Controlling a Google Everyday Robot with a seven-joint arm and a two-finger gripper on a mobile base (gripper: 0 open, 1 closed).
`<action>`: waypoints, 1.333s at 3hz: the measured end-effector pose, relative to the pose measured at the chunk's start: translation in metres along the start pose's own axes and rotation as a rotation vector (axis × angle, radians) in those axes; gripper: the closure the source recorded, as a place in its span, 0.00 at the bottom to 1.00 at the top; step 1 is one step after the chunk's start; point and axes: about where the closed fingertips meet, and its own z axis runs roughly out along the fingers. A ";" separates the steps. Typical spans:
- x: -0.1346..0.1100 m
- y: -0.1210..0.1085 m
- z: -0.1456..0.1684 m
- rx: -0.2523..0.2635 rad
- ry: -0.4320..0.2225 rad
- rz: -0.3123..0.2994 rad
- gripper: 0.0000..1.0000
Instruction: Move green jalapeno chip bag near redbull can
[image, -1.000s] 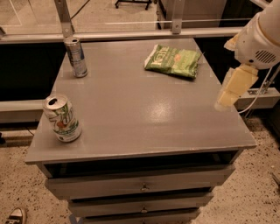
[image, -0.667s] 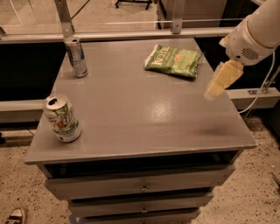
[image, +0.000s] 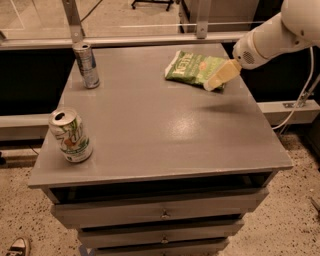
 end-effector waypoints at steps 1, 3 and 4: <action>-0.009 -0.020 0.031 0.017 -0.065 0.060 0.00; -0.012 -0.034 0.065 0.026 -0.071 0.087 0.17; -0.014 -0.037 0.061 0.028 -0.080 0.085 0.40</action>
Offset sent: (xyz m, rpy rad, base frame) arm 0.0843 0.0181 -0.0346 0.1068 -0.0472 -0.0883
